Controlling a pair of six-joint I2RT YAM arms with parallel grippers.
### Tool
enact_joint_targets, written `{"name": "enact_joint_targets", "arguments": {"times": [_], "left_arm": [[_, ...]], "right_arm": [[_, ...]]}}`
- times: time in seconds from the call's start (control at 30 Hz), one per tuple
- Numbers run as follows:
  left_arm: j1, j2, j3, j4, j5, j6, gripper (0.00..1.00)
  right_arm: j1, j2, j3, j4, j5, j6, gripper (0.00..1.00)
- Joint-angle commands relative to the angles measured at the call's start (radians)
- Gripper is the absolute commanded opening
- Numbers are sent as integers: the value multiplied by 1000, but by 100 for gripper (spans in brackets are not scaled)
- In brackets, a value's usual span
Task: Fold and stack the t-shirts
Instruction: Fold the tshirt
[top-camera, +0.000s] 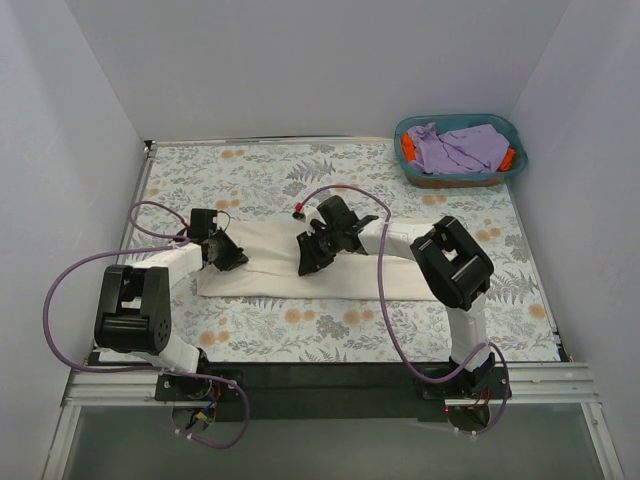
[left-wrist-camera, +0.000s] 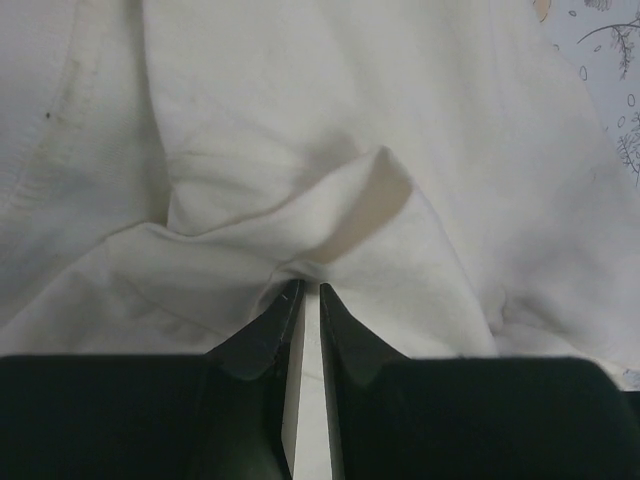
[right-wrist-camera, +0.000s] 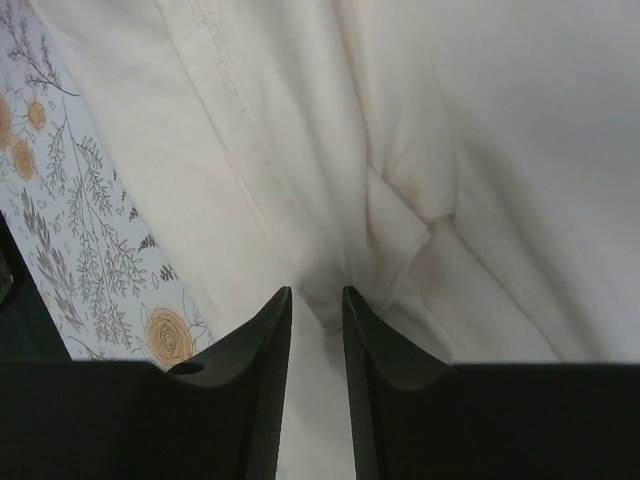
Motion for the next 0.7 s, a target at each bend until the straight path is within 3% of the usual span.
{"name": "enact_joint_targets", "arguments": {"times": [0.0, 0.1, 0.2, 0.33, 0.43, 0.57, 0.67], "left_arm": [[3, 2, 25, -30, -100, -29, 14], [3, -46, 51, -76, -112, -25, 17], [3, -104, 88, -182, -159, -32, 25], [-5, -213, 120, -318, -204, -60, 41], [-12, -311, 106, -401, -210, -94, 70], [-16, -394, 40, -435, -205, -135, 71], [-16, -384, -13, -427, -210, -161, 66]], "right_arm": [[-15, -85, -42, -15, 85, -37, 30], [-15, -161, -43, -73, 185, -84, 35], [-15, -236, -53, -144, 292, -123, 44], [-17, -298, -76, -277, 430, -144, 49], [-18, -330, -113, -365, 528, -143, 49], [-15, -376, -185, -397, 553, -121, 49], [-18, -393, -234, -399, 547, -111, 49]]}}
